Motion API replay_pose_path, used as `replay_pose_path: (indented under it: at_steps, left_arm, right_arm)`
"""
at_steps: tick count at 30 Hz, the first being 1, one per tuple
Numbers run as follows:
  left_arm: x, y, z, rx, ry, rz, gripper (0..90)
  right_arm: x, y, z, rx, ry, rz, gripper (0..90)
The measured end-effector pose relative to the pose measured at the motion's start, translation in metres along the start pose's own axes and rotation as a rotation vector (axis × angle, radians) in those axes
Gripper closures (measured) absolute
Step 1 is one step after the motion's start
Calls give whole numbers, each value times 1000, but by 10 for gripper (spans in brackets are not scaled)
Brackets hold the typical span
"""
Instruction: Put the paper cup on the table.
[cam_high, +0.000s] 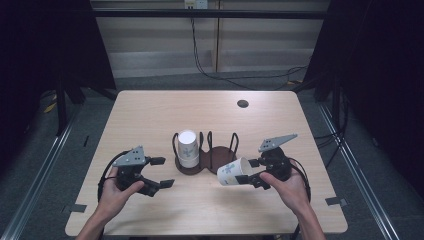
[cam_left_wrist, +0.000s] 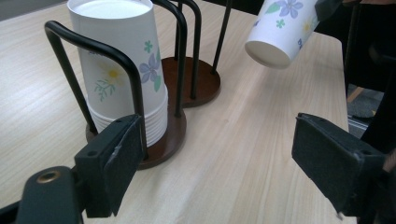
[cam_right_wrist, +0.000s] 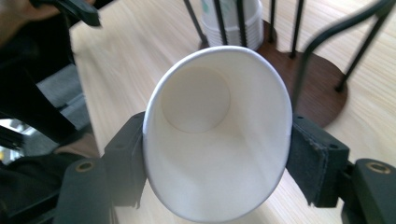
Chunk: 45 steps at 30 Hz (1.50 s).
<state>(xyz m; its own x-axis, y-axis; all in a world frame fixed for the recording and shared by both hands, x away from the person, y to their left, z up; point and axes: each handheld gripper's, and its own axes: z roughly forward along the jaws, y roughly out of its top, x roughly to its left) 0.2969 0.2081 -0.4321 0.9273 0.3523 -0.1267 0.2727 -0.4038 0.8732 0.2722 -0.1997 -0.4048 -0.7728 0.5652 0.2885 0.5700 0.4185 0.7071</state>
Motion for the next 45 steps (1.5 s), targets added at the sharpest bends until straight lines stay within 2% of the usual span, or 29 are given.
replay_pose_path:
  at_steps: [7, 12, 18, 22, 29, 31, 35, 37, 39, 40, 41, 43, 45]
  left_arm:
    - [1, -1, 3, 4, 4, 5, 163]
    - [-1, 0, 0, -1, 2, 9, 163]
    - [1, -2, -4, -5, 10, -2, 163]
    - [1, -2, -3, 5, 9, -4, 163]
    - [1, -3, -4, 8, 2, -2, 163]
    - [2, -4, -5, 6, 6, -8, 163]
    - [2, -4, -6, 4, 12, -8, 163]
    - [2, -5, -6, 1, 4, -1, 163]
    - [1, -5, -5, -5, -32, 0, 160]
    - [0, -5, -5, -3, -43, 7, 160]
    - [0, -5, -4, 7, -44, 15, 160]
    - [-1, -5, -3, 16, -49, 23, 160]
    - [-1, -5, -2, 20, -44, 18, 161]
  right_arm:
    - [-10, -7, -13, -20, -15, 30, 293]
    - [-13, -7, -23, -25, -48, 36, 293]
    - [-22, -6, -30, 11, -97, 40, 292]
    - [-32, -5, -33, 19, -118, 51, 292]
    - [-54, -1, -32, 74, -163, 86, 284]
    - [-55, -1, -33, 79, -166, 91, 285]
    - [-58, 5, -34, 119, -214, 95, 285]
    - [-60, 9, -34, 128, -225, 106, 284]
    - [-63, 13, -34, 155, -258, 127, 284]
    - [-65, 14, -34, 159, -251, 138, 284]
    - [-66, 16, -34, 159, -253, 151, 281]
    - [-70, 18, -34, 157, -249, 139, 279]
    - [-73, 20, -34, 156, -250, 156, 279]
